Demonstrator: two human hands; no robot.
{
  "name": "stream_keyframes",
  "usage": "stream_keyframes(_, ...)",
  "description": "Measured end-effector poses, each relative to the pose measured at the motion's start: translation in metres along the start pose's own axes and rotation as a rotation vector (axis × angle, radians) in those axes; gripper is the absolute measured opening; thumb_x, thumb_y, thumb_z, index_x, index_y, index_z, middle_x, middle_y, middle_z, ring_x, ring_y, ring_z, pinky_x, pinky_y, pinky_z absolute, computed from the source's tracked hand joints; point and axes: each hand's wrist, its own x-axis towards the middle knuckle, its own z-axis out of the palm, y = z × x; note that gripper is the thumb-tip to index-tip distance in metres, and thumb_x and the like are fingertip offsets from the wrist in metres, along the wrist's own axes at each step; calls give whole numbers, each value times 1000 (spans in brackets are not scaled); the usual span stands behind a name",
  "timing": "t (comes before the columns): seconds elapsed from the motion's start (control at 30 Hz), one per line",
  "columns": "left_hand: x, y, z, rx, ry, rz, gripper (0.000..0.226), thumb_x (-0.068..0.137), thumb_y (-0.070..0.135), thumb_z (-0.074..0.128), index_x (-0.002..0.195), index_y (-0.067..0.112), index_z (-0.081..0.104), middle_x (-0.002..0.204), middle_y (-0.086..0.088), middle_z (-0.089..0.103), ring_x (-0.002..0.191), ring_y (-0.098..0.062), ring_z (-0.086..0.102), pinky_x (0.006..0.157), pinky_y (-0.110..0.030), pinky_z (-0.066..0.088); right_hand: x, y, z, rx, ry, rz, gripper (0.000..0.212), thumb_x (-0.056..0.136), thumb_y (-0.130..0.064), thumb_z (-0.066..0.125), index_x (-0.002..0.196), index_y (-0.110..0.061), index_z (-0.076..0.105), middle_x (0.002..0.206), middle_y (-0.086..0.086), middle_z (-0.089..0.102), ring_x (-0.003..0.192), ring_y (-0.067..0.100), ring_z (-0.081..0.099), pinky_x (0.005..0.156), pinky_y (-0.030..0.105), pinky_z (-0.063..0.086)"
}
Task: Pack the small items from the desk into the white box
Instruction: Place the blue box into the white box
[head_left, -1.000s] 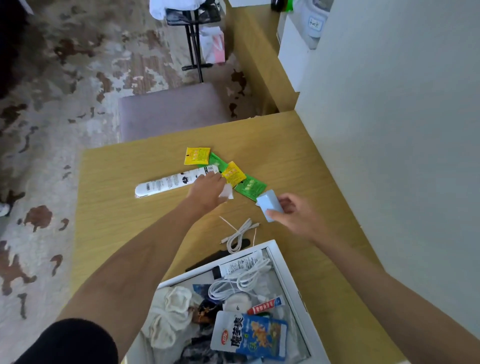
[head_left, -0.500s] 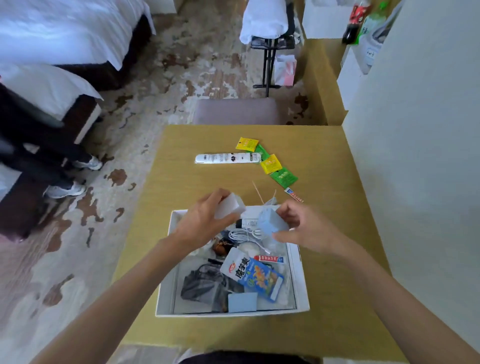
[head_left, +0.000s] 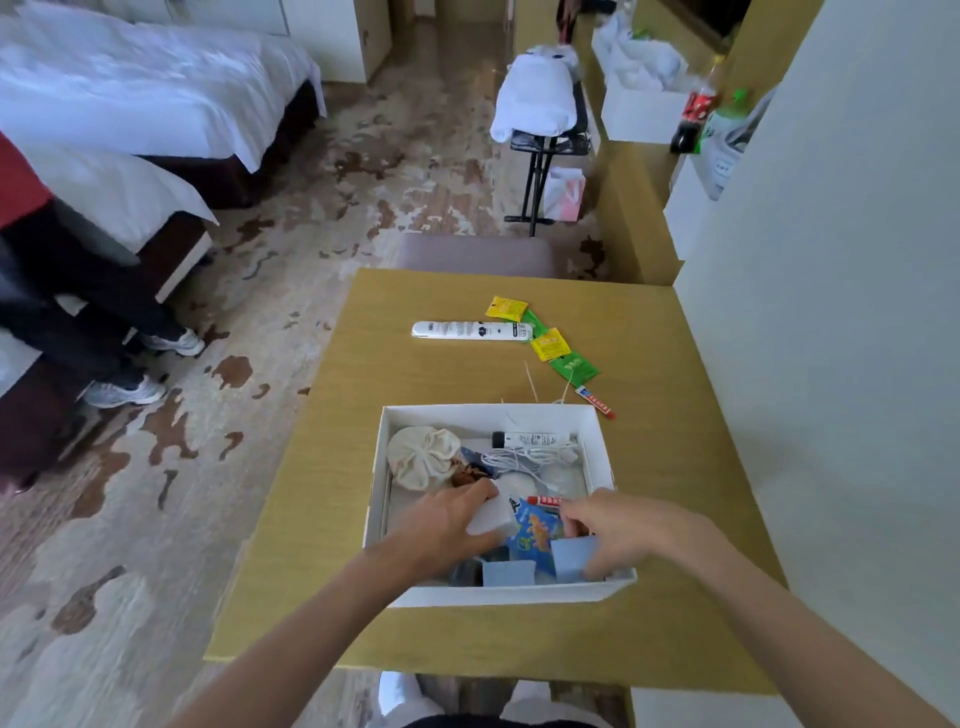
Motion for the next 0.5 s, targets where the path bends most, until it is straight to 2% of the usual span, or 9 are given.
stream_keyframes(0.1, 4, 4, 4, 37, -108, 22, 49, 83, 55, 57, 120, 25, 44, 120, -1, 62, 100, -22, 57, 69, -29, 41, 7, -7, 2, -21, -51, 90, 28, 71, -21, 68, 91, -24, 49, 87, -5, 52, 68, 12, 46, 54, 27, 37)
stream_keyframes(0.23, 6, 7, 9, 58, -157, 57, 49, 82, 54, 57, 118, 24, 43, 118, -4, 62, 98, -24, 58, 68, -31, 39, 16, -13, 1, -75, -123, 121, 33, 74, -24, 68, 103, -25, 51, 102, -1, 56, 88, 18, 56, 71, 33, 50)
stream_keyframes(0.33, 7, 4, 10, 78, -160, 80, 49, 82, 54, 56, 118, 24, 42, 116, -5, 62, 97, -24, 58, 67, -31, 38, 23, -13, 9, -121, -134, 121, 27, 81, -24, 64, 103, -24, 50, 105, 3, 57, 92, 23, 59, 79, 38, 54)
stream_keyframes(0.4, 7, 2, 11, 83, -169, 111, 49, 81, 54, 56, 120, 25, 42, 116, -5, 63, 98, -25, 59, 68, -31, 38, 23, -13, 13, -103, -87, 116, 24, 84, -20, 62, 106, -19, 54, 107, 7, 60, 92, 25, 61, 80, 40, 55)
stream_keyframes(0.5, 8, 1, 10, 63, -191, 149, 48, 81, 54, 56, 120, 28, 43, 117, -3, 64, 99, -25, 60, 65, -29, 34, 22, -14, 19, -44, 25, 65, 20, 83, -3, 51, 96, -14, 63, 103, 9, 66, 92, 25, 61, 78, 38, 52)
